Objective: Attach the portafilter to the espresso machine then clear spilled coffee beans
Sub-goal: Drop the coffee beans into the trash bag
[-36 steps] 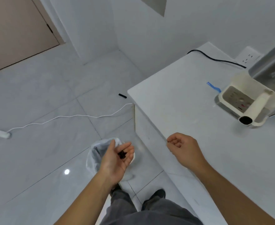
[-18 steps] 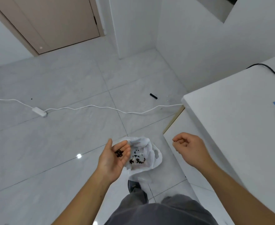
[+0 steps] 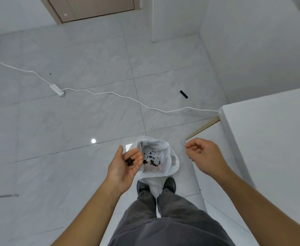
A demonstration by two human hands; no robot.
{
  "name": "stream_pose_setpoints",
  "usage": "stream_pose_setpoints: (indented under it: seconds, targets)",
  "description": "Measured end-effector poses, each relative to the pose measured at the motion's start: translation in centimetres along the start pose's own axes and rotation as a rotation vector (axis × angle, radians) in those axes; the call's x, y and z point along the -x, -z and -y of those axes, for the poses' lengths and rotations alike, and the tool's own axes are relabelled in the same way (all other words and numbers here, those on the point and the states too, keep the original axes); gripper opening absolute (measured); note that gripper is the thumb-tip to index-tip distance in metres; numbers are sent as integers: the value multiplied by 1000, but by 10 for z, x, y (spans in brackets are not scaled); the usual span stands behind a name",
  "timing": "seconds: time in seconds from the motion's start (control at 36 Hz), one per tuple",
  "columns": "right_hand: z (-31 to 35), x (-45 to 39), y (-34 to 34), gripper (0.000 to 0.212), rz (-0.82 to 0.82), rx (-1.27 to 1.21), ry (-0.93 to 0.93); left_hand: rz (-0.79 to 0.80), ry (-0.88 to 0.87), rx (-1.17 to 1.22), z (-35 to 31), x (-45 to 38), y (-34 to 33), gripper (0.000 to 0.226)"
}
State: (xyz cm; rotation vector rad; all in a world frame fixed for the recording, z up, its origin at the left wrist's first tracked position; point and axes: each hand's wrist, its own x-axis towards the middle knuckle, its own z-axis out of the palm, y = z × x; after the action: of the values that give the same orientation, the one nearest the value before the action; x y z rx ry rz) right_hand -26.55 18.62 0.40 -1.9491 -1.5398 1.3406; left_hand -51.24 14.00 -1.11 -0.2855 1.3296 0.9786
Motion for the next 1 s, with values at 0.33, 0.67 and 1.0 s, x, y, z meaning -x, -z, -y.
stream_pose_setpoints:
  seconds: [0.33,0.67,1.0]
  targets:
    - [-12,-38,9,8,191,83,65,-76,-28,66,30,-10,-17,56]
    - [-40,-71,-18,15,198,67,-62,-83,31,-120,35,-61,-5,49]
    - [-115,-108,-103,9,310,171,-202,-102,129,-281,47,-172,41,48]
